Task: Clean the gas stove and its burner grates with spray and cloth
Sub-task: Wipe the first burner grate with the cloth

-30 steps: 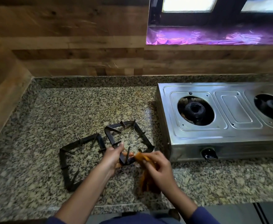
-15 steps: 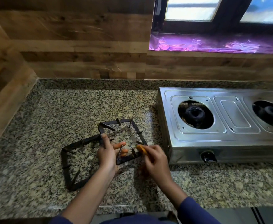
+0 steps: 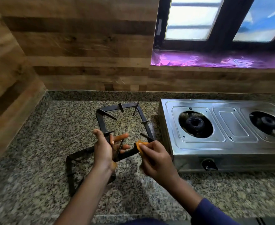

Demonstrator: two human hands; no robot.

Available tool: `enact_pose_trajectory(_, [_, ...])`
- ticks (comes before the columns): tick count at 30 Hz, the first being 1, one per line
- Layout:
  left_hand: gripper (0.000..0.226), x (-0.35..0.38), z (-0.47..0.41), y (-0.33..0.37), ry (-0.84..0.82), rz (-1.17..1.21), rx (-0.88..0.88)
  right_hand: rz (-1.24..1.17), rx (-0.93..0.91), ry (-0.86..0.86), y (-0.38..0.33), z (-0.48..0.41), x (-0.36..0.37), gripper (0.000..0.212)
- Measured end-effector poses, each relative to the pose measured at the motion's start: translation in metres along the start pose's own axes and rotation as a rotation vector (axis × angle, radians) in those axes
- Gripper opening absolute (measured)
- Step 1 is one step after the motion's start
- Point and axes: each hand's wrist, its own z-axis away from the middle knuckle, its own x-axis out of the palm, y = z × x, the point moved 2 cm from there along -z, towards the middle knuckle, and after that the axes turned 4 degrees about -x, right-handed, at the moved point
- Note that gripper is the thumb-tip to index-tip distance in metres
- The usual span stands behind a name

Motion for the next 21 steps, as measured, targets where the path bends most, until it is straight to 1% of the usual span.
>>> enact_pose_trajectory(1, [0.071,-0.001,0.000,0.001,-0.014,-0.001,-0.003,-0.051,0.006,0.001,-0.001,-0.003,-0.008,0.031])
enact_pose_trajectory(3, [0.076,-0.004,0.001,0.000,-0.032,-0.006,-0.016,-0.104,0.079,0.117,0.004,-0.012,-0.032,0.030])
enact_pose_trajectory(5, [0.074,-0.002,0.005,-0.001,-0.031,0.019,-0.028,-0.073,0.128,0.267,0.011,-0.026,-0.060,0.030])
enact_pose_trajectory(6, [0.072,0.001,0.008,-0.001,-0.033,0.038,-0.035,-0.039,0.108,0.284,0.013,-0.035,-0.071,0.029])
enact_pose_trajectory(7, [0.072,0.004,0.011,0.000,-0.040,0.054,-0.044,-0.002,0.068,0.250,0.016,-0.044,-0.078,0.028])
enact_pose_trajectory(9, [0.073,0.015,0.016,0.000,-0.062,0.067,-0.062,0.080,-0.034,0.111,0.022,-0.054,-0.082,0.025])
enact_pose_trajectory(11, [0.070,0.024,0.020,0.003,-0.079,0.077,-0.065,0.137,-0.084,0.013,0.031,-0.050,-0.082,0.026])
enact_pose_trajectory(13, [0.069,0.031,0.023,0.004,-0.086,0.055,-0.042,0.097,-0.063,-0.063,0.038,-0.039,-0.085,0.029])
enact_pose_trajectory(16, [0.071,0.036,0.025,0.001,-0.104,0.001,0.009,-0.096,0.081,-0.156,0.049,-0.029,-0.105,0.025])
enact_pose_trajectory(17, [0.072,0.039,0.027,0.000,-0.111,-0.013,0.018,-0.139,0.120,-0.135,0.051,-0.029,-0.115,0.024])
enact_pose_trajectory(18, [0.072,0.043,0.028,-0.002,-0.120,-0.020,0.017,-0.150,0.143,-0.073,0.054,-0.032,-0.127,0.022])
enact_pose_trajectory(21, [0.070,0.061,0.033,-0.004,-0.175,0.015,-0.010,-0.151,0.176,0.163,0.054,-0.054,-0.151,0.018])
